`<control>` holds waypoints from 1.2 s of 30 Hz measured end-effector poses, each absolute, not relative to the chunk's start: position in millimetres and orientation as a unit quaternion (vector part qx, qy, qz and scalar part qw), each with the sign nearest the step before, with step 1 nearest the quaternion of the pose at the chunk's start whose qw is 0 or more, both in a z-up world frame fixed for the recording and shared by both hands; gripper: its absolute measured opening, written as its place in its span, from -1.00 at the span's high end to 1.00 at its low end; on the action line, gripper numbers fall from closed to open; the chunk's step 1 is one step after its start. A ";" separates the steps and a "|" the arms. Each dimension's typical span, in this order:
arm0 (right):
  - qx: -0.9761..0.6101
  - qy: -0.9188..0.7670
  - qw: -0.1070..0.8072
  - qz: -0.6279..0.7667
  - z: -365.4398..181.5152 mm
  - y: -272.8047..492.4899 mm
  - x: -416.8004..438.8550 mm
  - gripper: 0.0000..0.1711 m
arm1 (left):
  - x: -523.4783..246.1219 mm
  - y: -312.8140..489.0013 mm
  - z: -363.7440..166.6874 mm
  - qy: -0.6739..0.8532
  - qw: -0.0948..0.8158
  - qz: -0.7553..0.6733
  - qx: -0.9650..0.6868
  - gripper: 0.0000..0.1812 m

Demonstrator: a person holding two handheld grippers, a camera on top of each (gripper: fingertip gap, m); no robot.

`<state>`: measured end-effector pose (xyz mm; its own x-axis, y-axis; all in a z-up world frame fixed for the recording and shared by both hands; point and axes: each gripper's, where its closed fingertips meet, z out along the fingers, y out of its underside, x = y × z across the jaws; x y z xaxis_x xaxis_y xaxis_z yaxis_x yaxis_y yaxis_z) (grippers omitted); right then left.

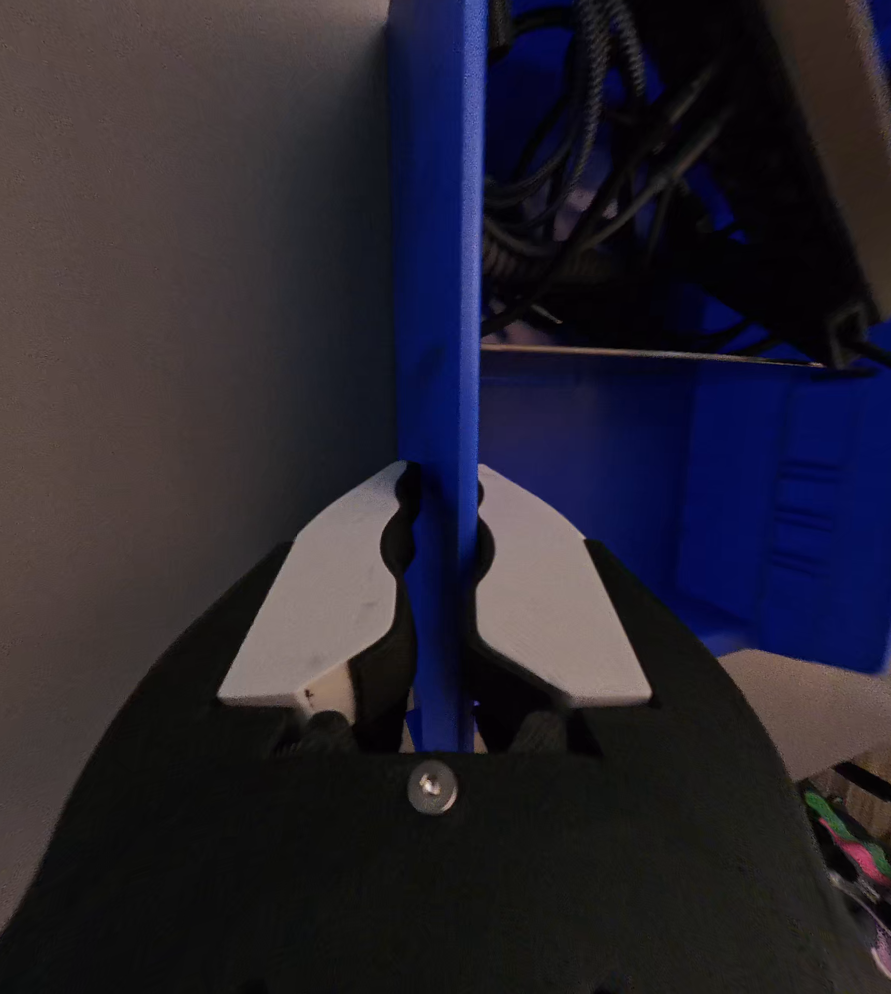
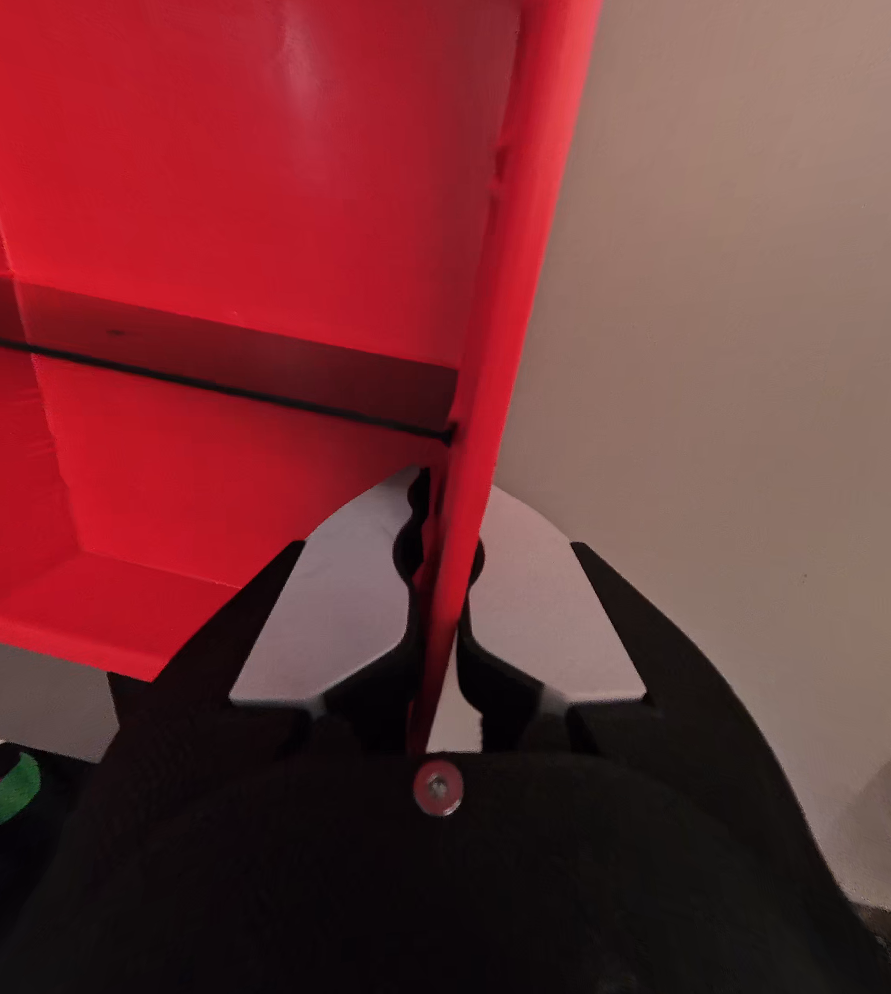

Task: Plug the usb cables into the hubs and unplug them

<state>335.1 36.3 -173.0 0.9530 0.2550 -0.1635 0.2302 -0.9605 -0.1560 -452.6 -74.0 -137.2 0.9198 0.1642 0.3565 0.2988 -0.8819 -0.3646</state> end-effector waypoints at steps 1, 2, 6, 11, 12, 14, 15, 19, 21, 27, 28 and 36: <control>-0.984 -0.131 0.080 0.093 -171.5 36.6 334.7 0.87 | -451.5 -74.9 -127.6 -0.110 0.233 -0.175 -0.950 0.79; -0.981 -0.141 0.102 0.089 -168.2 39.3 335.4 0.86 | -450.5 -75.2 -113.0 -0.092 0.267 -0.187 -0.941 0.77; -0.941 -0.177 0.287 -0.004 -128.0 67.2 342.6 0.75 | -431.5 -72.8 -29.7 0.046 0.437 -0.231 -0.868 0.74; -0.795 -0.250 0.524 -0.174 -32.0 89.1 327.0 0.47 | -419.4 -34.0 -13.7 0.199 0.468 -0.084 -0.857 0.12; -0.774 -0.263 0.547 -0.178 -21.8 90.4 315.7 0.43 | -416.2 -23.0 -23.0 0.229 0.449 -0.057 -0.862 0.04; -0.760 -0.290 0.561 -0.155 -17.3 91.4 288.6 0.44 | -405.0 -2.7 -40.6 0.280 0.403 -0.032 -0.871 0.07; -0.757 -0.295 0.566 -0.142 -17.6 92.0 277.1 0.44 | -397.5 6.5 -46.5 0.307 0.393 -0.027 -0.867 0.14; -0.759 -0.314 0.566 -0.074 -29.0 87.4 238.9 0.44 | -384.8 31.2 -71.1 0.448 0.326 0.076 -0.829 0.23; -0.760 -0.312 0.570 -0.024 -33.3 82.3 224.3 0.44 | -382.3 36.0 -84.6 0.517 0.277 0.126 -0.800 0.32; -0.736 -0.284 0.614 0.010 -37.4 75.6 219.6 0.50 | -371.8 46.7 -106.4 0.686 0.186 0.284 -0.643 0.57; -0.730 -0.274 0.626 0.015 -38.4 76.4 219.8 0.53 | -373.2 49.8 -111.5 0.697 0.173 0.296 -0.630 0.53; -0.738 -0.271 0.614 0.063 -60.5 77.1 205.0 0.54 | -362.9 64.4 -132.0 0.747 0.148 0.272 -0.588 0.59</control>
<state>205.0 77.1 -60.5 0.8445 0.4788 0.2398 0.3229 -0.0980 -0.9414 -362.9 64.4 -132.0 -0.2654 -0.7983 -0.5406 -0.9590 0.1611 0.2330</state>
